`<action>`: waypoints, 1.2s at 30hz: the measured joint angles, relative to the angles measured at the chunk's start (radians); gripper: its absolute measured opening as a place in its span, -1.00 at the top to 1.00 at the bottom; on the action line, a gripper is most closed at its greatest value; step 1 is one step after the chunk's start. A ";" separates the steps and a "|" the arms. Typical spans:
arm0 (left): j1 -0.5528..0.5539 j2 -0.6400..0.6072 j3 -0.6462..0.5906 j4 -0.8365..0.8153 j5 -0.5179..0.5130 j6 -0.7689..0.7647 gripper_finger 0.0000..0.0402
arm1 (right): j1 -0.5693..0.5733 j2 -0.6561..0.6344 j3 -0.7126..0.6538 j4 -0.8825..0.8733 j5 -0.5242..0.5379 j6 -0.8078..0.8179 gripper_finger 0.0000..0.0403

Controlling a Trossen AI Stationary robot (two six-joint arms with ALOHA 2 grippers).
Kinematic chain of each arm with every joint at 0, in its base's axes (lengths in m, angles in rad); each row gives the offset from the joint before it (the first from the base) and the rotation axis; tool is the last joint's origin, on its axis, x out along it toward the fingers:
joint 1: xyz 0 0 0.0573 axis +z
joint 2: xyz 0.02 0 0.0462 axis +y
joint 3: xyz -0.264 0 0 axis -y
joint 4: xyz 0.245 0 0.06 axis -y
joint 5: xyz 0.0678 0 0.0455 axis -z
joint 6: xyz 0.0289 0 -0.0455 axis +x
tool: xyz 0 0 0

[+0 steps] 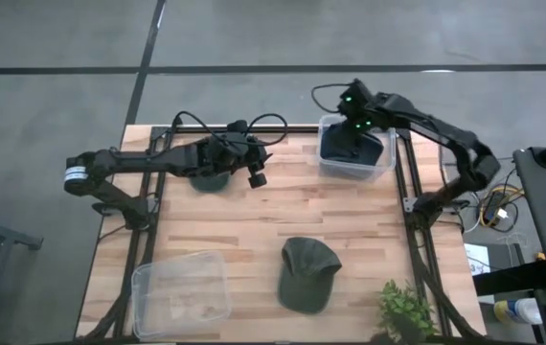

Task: Pick & Place hat
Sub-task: Put the top gray cap into the bottom transparent bin

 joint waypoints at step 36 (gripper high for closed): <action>0.318 -0.132 0.002 -0.602 -0.067 -0.621 0.30 | 0.253 -1.197 -0.715 0.528 -0.342 0.247 0.96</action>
